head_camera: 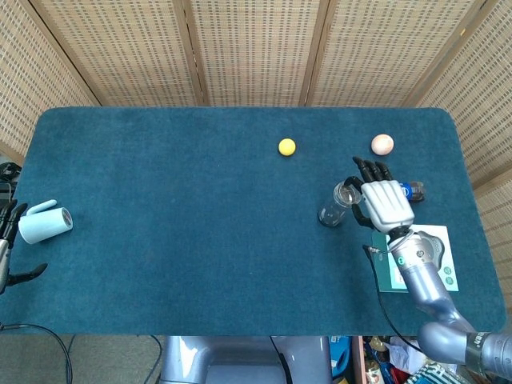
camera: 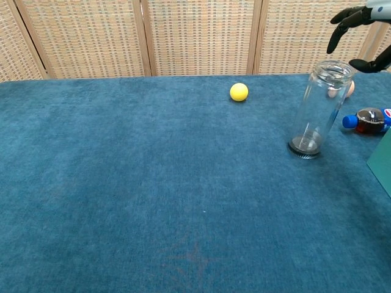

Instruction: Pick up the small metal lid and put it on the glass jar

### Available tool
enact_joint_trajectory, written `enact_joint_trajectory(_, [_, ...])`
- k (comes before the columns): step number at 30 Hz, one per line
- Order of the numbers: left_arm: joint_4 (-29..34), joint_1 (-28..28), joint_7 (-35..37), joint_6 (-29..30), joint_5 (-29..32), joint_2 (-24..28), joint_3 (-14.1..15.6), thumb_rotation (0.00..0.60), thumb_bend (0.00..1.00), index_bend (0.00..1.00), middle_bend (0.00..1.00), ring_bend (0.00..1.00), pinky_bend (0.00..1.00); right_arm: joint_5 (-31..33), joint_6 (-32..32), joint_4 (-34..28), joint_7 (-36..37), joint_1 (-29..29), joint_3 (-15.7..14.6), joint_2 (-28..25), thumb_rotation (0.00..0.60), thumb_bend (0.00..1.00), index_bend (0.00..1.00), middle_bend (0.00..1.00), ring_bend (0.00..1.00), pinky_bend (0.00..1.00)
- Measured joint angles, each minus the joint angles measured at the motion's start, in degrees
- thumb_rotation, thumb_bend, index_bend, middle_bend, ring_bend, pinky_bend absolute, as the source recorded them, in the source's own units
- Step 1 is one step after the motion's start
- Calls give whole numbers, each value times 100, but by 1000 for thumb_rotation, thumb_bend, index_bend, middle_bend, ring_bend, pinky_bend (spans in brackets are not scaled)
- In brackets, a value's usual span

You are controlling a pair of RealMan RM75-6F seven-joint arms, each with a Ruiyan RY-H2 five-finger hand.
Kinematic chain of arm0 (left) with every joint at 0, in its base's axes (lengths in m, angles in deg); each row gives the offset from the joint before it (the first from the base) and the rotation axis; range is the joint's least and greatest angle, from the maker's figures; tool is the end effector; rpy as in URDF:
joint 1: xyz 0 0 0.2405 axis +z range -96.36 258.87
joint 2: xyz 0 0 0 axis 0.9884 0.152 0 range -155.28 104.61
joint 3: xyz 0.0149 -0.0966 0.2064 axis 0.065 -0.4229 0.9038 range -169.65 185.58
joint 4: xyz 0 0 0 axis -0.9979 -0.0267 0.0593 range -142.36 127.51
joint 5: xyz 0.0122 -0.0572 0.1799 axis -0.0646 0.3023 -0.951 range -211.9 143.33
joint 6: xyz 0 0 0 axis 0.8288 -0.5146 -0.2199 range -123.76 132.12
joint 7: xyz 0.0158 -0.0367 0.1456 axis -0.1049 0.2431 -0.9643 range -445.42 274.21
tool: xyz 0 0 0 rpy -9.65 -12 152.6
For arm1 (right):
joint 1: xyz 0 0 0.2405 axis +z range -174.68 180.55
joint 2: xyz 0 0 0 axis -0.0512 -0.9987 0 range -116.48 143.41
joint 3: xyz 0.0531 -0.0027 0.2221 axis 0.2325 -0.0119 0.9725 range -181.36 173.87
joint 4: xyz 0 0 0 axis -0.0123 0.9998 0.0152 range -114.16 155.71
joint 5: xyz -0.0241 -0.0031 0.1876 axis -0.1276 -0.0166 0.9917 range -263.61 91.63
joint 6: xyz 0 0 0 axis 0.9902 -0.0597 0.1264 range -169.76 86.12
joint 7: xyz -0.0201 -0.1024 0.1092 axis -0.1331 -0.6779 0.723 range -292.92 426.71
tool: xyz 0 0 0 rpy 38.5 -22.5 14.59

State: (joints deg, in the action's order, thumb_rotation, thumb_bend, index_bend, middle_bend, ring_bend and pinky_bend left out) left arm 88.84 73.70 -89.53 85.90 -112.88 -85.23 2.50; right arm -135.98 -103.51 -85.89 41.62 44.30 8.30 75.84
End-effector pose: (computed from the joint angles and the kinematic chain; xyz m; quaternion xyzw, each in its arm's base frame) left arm -0.2779 0.2044 0.1870 -0.5809 -0.3854 -0.3601 0.6199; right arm -0.1390 -0.3313 0.1307 0.6848 -0.3765 0.3498 0.5167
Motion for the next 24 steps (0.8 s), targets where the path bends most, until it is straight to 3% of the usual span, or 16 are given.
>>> enact_joint_trajectory(24, [-11, -6, -4, -8, 20, -8, -3, 600, 107, 0, 0, 0, 0, -55, 42, 141, -66, 8, -124, 233, 600, 681, 353, 0, 0, 0])
